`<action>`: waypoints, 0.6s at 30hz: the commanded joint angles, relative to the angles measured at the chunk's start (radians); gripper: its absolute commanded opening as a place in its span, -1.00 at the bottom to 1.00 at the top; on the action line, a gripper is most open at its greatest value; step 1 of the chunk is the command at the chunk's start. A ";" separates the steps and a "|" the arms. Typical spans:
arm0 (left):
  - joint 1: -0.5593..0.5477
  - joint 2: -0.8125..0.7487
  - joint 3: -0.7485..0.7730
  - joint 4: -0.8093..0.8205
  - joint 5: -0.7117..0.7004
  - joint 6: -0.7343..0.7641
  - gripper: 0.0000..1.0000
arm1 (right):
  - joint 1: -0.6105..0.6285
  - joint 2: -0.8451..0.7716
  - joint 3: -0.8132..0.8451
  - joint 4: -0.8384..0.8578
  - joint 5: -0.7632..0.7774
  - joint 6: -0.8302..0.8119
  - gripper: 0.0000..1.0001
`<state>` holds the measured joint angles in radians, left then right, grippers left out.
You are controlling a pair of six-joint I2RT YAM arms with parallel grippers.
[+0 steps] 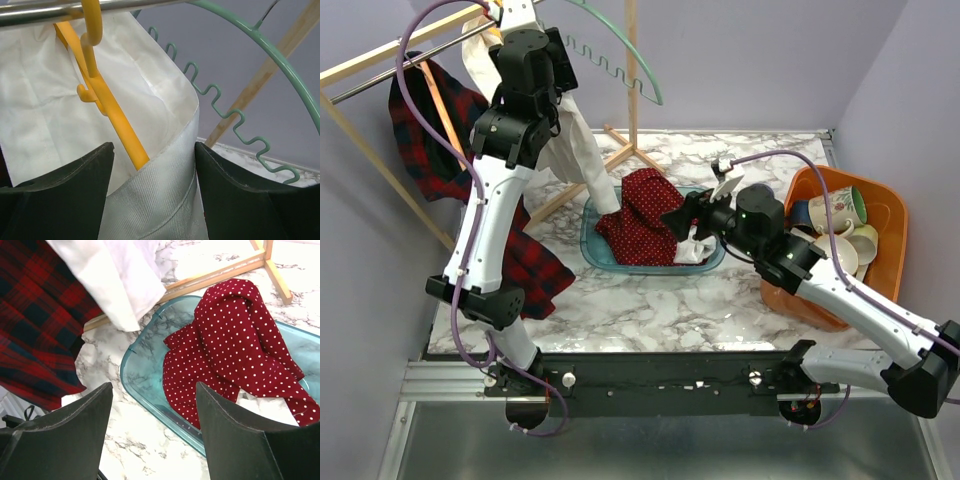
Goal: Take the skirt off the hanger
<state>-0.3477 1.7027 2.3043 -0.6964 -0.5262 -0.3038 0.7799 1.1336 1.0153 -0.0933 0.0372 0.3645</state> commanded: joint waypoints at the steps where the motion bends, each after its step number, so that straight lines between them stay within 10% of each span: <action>1: 0.007 0.008 0.001 -0.005 -0.006 -0.003 0.30 | 0.009 -0.038 0.031 -0.037 -0.002 -0.022 0.50; 10: 0.007 -0.037 0.027 0.027 0.055 0.029 -0.94 | 0.009 -0.064 0.141 -0.108 -0.031 -0.041 0.42; 18: 0.006 -0.084 0.050 0.072 0.103 0.048 -1.00 | 0.009 -0.077 0.180 -0.123 -0.071 -0.044 0.38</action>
<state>-0.3340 1.6833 2.3096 -0.6884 -0.4881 -0.2905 0.7799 1.0786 1.1755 -0.1825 0.0067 0.3340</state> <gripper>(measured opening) 0.122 0.691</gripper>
